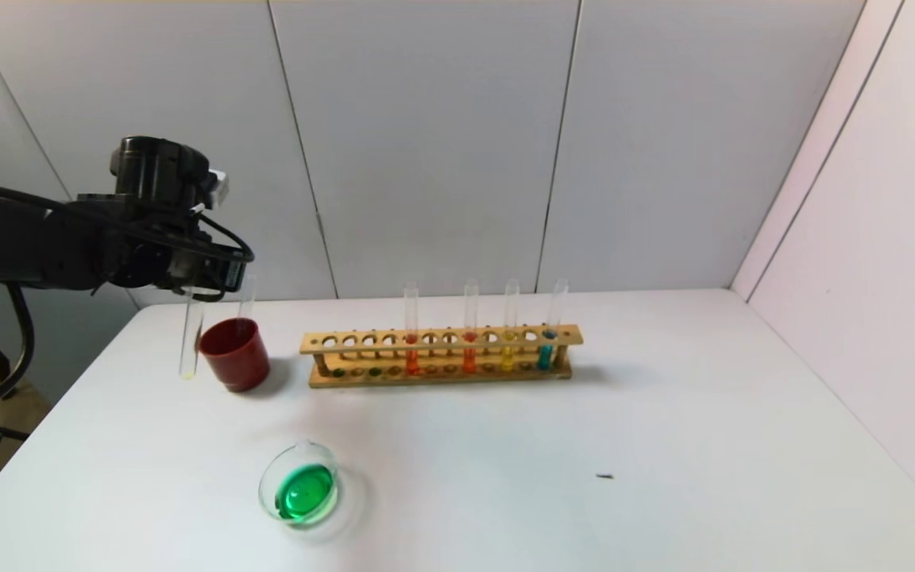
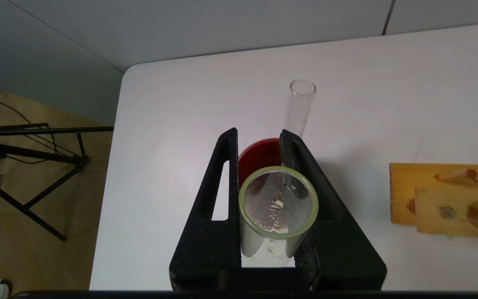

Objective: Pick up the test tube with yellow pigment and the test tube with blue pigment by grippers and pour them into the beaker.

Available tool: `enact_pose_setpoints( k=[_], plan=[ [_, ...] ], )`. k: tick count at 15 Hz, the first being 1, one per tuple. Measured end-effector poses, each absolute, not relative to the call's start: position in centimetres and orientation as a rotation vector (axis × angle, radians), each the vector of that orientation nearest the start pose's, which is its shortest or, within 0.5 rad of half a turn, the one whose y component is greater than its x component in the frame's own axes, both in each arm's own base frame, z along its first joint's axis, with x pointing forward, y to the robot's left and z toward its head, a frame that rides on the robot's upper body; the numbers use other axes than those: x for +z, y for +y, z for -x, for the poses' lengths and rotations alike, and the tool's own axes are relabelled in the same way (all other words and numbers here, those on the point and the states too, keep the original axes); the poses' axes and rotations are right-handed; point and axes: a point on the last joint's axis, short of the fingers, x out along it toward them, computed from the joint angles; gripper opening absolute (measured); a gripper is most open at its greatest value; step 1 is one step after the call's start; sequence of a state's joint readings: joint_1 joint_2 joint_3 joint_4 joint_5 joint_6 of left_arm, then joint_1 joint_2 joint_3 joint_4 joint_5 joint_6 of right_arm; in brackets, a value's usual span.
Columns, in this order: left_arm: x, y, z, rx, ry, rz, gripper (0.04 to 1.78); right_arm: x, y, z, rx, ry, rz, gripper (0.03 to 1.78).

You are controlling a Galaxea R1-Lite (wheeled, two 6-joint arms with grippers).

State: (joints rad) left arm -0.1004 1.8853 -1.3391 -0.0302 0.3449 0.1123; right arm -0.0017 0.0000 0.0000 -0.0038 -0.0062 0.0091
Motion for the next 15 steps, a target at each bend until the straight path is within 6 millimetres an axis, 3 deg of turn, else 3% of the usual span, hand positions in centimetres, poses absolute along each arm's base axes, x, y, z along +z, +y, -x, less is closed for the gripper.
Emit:
enact_pose_setpoints(
  k=[7,15],
  plan=[
    [20.5,-1.8,-40.4,0.248,0.434,-0.198,0.37,7.6,0.0,2.3,-0.007,-0.004,-0.009,1.7],
    [19.8,-1.8,-41.7,0.248,0.428,-0.178,0.37,7.6,0.0,2.3,-0.008,-0.004,-0.009,1.7]
  ],
)
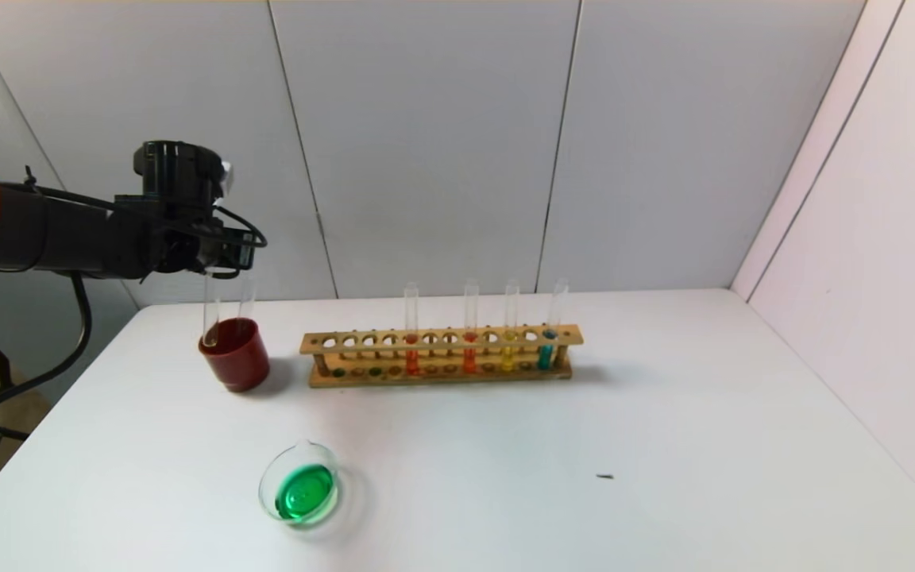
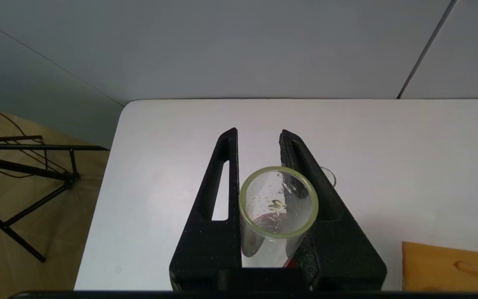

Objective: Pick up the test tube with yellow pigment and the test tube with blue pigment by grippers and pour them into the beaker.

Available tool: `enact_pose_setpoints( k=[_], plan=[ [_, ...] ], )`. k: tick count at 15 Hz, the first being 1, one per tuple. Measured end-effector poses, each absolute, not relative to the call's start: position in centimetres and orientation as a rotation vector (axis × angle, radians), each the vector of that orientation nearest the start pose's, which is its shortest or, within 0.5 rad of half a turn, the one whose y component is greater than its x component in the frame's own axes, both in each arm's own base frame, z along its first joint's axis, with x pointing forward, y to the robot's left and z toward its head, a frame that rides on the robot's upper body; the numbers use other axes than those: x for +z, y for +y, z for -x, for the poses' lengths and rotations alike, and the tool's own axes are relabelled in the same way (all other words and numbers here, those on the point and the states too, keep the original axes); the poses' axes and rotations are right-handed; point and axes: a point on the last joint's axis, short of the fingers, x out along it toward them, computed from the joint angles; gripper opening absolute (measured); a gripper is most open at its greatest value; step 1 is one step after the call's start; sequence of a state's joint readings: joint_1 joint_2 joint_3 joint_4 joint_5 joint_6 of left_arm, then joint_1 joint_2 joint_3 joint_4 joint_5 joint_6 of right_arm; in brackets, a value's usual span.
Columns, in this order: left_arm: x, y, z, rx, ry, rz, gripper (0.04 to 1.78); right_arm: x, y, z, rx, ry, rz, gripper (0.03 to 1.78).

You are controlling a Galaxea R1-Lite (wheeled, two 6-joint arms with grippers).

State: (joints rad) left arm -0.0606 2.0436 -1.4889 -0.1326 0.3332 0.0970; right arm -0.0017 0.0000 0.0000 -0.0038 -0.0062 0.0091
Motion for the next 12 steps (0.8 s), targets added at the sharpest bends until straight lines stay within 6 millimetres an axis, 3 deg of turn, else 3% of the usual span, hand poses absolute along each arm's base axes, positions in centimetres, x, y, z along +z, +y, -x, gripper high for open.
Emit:
enact_pose_setpoints(
  k=[12],
  plan=[
    [17.2,-2.0,-42.1,0.233,0.423,-0.154,0.37,7.6,0.0,2.3,-0.008,-0.004,-0.009,1.7]
  ],
)
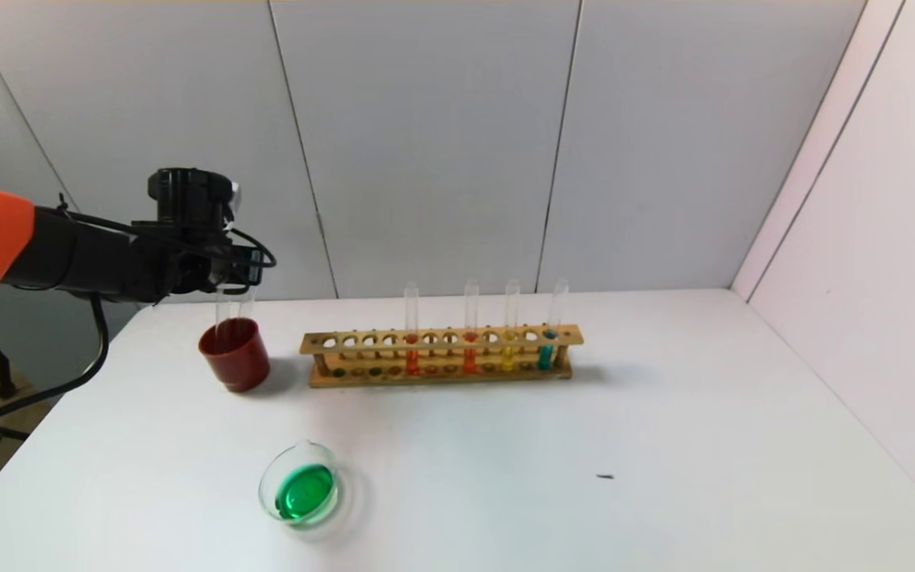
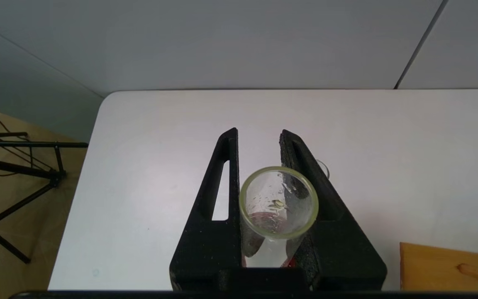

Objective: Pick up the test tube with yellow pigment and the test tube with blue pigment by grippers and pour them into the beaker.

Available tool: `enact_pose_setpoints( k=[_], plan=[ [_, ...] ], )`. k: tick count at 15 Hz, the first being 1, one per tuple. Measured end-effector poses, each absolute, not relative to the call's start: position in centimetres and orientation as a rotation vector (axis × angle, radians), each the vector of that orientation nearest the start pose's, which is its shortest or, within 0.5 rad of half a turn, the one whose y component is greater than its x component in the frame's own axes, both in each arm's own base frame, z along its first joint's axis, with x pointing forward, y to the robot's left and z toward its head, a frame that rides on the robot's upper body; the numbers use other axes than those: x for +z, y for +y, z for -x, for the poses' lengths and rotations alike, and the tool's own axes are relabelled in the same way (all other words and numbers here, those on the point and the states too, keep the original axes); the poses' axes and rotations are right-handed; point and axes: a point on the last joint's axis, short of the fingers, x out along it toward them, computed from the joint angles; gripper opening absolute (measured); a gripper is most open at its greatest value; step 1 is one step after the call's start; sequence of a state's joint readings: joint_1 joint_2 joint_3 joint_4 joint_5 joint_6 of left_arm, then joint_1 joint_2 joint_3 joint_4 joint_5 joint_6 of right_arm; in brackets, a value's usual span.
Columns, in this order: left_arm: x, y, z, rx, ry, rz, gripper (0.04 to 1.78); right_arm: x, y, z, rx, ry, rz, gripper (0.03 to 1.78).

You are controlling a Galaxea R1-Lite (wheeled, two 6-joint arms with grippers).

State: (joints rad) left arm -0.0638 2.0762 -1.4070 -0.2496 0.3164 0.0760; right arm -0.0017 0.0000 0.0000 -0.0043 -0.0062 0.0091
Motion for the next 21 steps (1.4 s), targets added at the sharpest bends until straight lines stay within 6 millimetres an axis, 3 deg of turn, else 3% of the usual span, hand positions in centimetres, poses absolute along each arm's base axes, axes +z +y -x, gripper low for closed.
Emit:
enact_pose_setpoints(
  k=[3,9,12,17,21],
  plan=[
    [17.1,-2.0,-42.1,0.233,0.412,-0.152,0.54,7.6,0.0,2.3,-0.008,-0.004,-0.009,1.7],
    [17.7,-2.2,-41.5,0.23,0.4,-0.148,1.42,7.6,0.0,2.3,-0.008,-0.004,-0.009,1.7],
    [19.2,-2.8,-40.4,0.223,0.37,-0.147,1.7,7.6,0.0,2.3,-0.007,-0.004,-0.009,1.7],
    [21.5,-4.1,-36.4,0.183,0.326,-0.146,1.75,7.6,0.0,2.3,-0.007,-0.004,-0.009,1.7],
    [23.0,-4.2,-31.0,0.16,0.302,-0.129,1.75,7.6,0.0,2.3,-0.007,-0.004,-0.009,1.7]
  ],
)
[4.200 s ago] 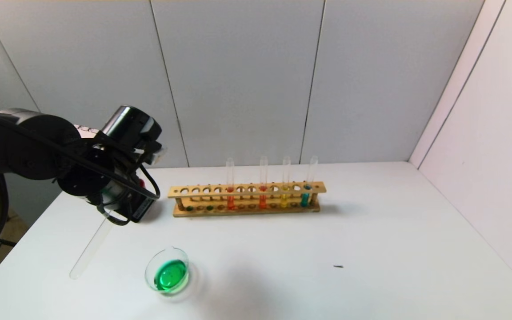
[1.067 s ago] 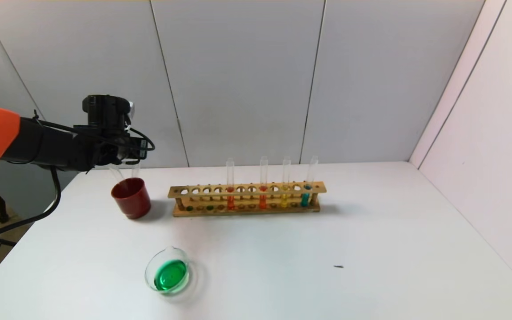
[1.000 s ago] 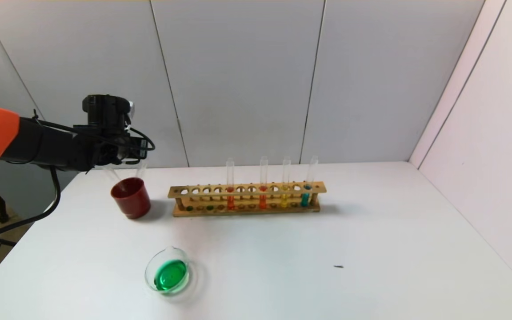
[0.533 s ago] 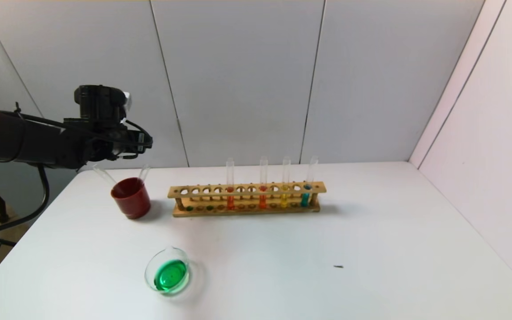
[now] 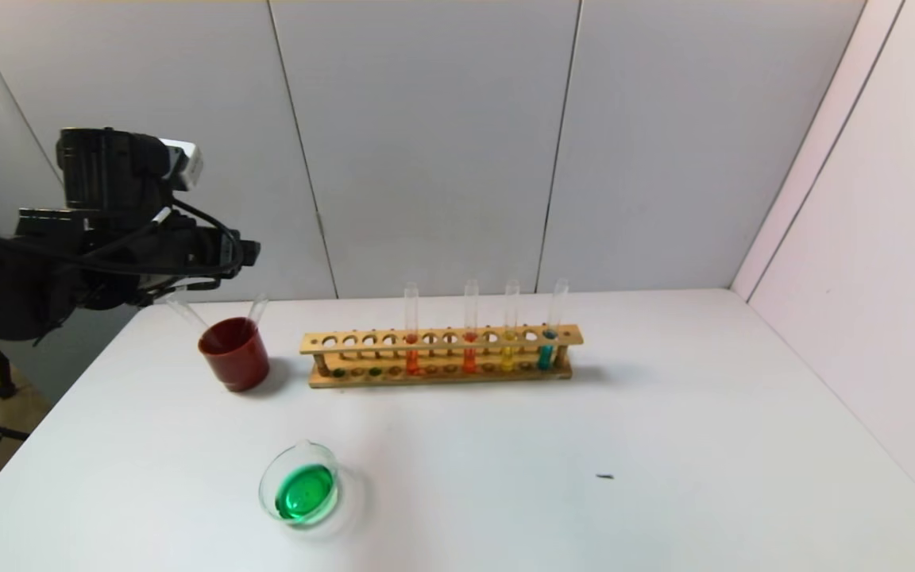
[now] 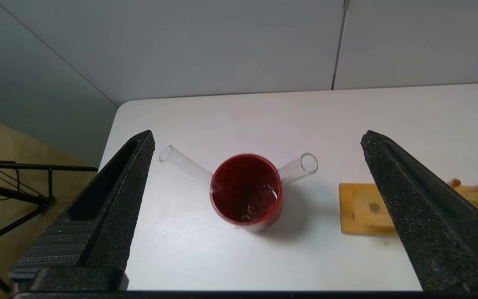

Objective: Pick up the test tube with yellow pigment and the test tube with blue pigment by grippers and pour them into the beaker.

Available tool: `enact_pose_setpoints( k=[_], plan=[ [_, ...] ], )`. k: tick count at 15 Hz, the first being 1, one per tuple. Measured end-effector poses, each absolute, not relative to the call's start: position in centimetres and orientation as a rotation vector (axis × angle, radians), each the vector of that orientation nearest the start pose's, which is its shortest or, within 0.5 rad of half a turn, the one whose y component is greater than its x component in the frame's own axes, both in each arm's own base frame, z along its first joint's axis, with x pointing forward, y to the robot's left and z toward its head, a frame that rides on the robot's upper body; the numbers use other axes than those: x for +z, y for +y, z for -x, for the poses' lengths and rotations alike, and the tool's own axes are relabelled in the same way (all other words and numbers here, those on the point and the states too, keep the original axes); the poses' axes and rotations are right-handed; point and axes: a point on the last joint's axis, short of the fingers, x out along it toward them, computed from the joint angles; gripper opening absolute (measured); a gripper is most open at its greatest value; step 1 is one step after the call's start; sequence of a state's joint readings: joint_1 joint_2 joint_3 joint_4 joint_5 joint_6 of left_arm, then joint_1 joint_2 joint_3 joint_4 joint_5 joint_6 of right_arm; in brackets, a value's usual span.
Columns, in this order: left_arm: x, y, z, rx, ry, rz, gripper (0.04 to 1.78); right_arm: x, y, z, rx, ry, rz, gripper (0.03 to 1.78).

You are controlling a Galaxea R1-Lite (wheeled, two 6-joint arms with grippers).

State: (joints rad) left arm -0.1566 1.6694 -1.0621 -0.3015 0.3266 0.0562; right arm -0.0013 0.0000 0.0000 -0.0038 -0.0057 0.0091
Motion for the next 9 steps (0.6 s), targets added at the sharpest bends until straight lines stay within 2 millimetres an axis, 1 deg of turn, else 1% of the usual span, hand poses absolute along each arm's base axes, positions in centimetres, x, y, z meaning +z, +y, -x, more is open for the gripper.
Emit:
enact_pose_setpoints(
  k=[5,9],
  plan=[
    [24.2,-2.4,-22.7,0.174,0.256,-0.112,1.75,7.6,0.0,2.3,-0.008,-0.004,-0.009,1.7],
    [24.4,-1.1,-14.9,0.187,0.204,-0.097,1.75,7.6,0.0,2.3,-0.007,-0.004,-0.009,1.7]
  ],
)
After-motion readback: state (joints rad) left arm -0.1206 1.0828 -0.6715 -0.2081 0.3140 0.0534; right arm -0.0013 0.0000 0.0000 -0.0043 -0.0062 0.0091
